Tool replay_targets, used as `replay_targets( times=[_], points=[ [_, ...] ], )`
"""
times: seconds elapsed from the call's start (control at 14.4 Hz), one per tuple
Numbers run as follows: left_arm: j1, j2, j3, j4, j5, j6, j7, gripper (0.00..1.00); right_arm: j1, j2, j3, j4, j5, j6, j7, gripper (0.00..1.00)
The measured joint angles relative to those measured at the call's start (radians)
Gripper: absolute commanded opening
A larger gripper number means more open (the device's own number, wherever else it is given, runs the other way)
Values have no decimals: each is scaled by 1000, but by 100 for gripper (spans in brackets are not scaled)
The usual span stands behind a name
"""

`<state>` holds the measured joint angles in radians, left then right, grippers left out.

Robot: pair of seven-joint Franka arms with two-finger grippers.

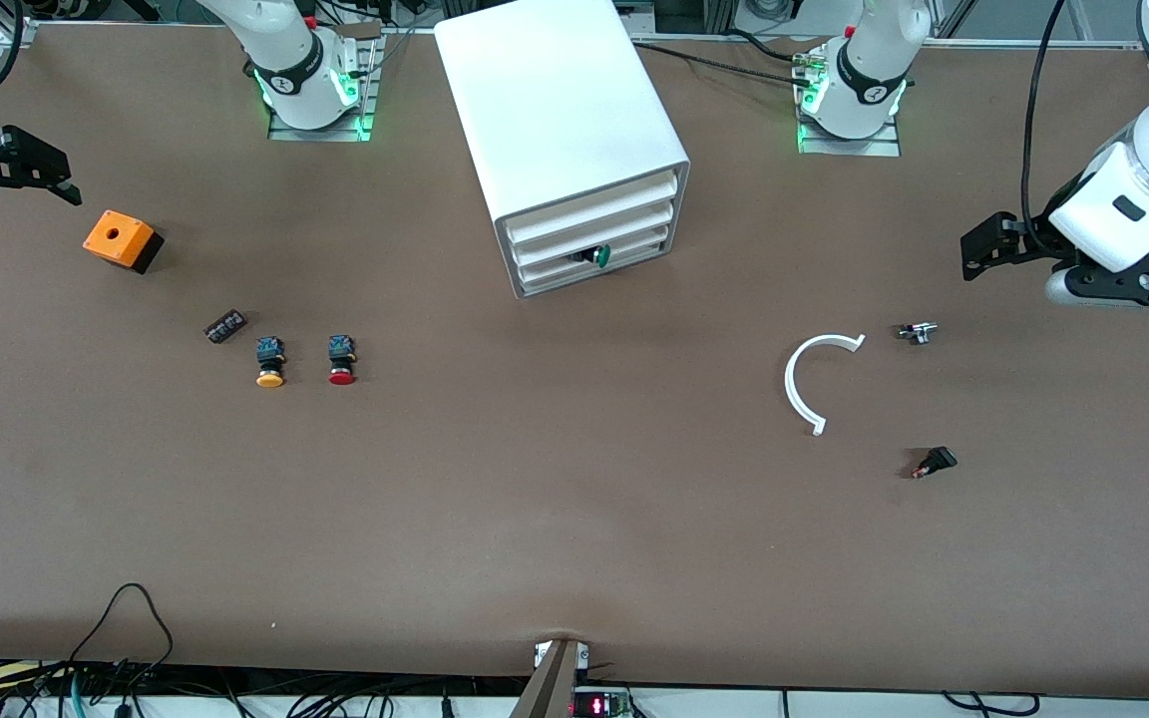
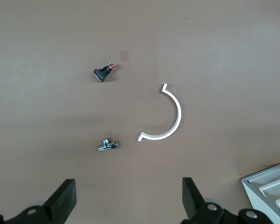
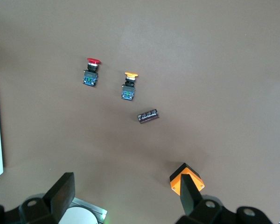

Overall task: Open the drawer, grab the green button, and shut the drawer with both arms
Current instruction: 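Reach the left gripper toward the white cabinet's drawer front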

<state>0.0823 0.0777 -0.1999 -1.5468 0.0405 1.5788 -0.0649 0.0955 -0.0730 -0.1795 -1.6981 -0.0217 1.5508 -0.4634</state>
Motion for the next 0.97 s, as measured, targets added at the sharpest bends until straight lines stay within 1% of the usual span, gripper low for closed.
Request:
replay_targets(
  times=[0.42, 0.63, 0.84, 0.97],
  points=[
    [0, 29, -2, 0, 0, 2, -1, 100, 0, 0, 0, 10, 0, 0, 3, 100],
    [-7, 62, -13, 0, 0, 44, -1, 100, 0, 0, 0, 11, 0, -1, 3, 100],
    [-46, 110, -27, 4, -2, 68, 5, 100, 0, 14, 0, 11, 0, -3, 3, 100],
    [-85, 163, -33, 20, -30, 75, 8, 100, 1, 37, 1, 11, 0, -4, 3, 100]
  ],
)
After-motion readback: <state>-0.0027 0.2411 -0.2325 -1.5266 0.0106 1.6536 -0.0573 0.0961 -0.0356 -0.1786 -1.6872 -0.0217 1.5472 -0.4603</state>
